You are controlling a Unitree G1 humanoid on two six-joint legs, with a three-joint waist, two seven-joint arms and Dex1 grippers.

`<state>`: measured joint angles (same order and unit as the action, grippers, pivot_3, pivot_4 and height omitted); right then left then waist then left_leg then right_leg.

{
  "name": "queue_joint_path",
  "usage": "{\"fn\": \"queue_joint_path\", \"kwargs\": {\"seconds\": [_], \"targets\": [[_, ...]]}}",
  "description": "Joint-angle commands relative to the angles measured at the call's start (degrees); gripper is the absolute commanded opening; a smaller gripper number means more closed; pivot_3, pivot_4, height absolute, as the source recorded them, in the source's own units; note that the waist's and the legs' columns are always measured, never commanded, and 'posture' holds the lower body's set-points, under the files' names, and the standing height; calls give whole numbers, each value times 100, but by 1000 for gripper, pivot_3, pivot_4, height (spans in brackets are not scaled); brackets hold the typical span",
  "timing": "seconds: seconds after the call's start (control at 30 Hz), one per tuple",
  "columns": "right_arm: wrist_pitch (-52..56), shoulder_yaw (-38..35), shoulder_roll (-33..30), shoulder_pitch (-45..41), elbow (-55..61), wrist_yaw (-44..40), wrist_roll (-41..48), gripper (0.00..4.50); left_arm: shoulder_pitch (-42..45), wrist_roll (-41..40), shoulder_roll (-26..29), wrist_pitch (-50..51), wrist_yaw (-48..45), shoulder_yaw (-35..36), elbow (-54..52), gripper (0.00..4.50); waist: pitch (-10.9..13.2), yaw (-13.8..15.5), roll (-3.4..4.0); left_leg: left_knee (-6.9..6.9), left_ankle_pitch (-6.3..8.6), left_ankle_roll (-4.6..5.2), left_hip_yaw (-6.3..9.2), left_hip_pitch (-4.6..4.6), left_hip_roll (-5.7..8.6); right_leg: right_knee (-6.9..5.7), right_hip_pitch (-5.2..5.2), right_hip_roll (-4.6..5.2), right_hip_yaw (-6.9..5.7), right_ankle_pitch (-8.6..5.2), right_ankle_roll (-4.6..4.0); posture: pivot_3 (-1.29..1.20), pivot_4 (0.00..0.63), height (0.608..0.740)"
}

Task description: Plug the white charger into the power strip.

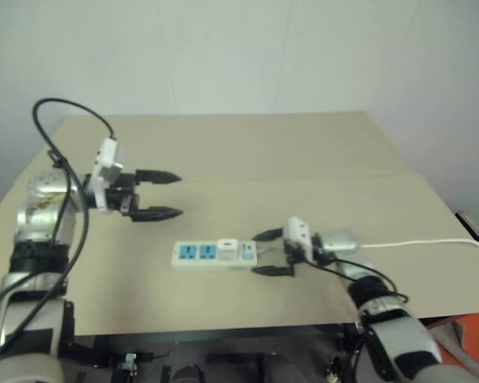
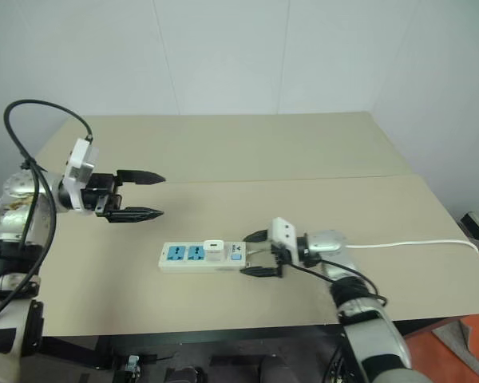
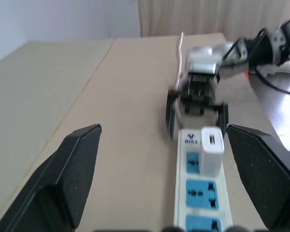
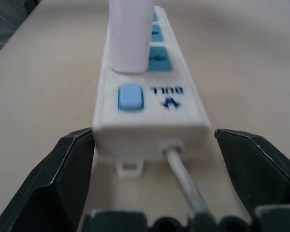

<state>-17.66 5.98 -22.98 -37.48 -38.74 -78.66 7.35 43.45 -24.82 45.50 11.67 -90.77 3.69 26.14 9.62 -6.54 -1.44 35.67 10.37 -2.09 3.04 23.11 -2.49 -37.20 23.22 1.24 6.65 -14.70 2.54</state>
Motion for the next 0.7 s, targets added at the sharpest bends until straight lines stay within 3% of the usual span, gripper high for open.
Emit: {"fn": "queue_joint_path", "kwargs": {"seconds": [0.03, 0.2, 0.37, 0.7], "targets": [[618, -347, -576, 344, 1261, -118, 523, 4487, -237, -134, 300, 131, -3, 294, -357, 4500, 1, 24, -1, 0, 0, 0, 0, 6, -1, 1, 5, 0, -1, 0, -1, 0, 150, 740], [1367, -761, -1550, 971, 2384, -196, 1001, 4487, -882, -214, 688, 330, -21, 531, -643, 4500, 5, 93, -2, -4, 4, 6, -6, 5, -1, 7, 5, 1, 1, -1, 0, 0, 150, 740], [1716, -1104, -2180, 1240, 2720, -340, 1358, 4487, -1396, -291, 1024, 479, -1, 724, -936, 4500, 9, 120, -5, 2, 3, 5, -12, 1, -1, 7, 4, 3, 4, -1, 0, 0, 150, 740], [1879, -1152, -2423, 1421, 2879, -282, 1556, 4487, -1725, -415, 1126, 669, 156, 868, -1289, 4500, 11, 131, -5, 6, 3, 5, -19, 1, -3, 10, 4, 2, 9, -2, 0, 0, 150, 740]]}}
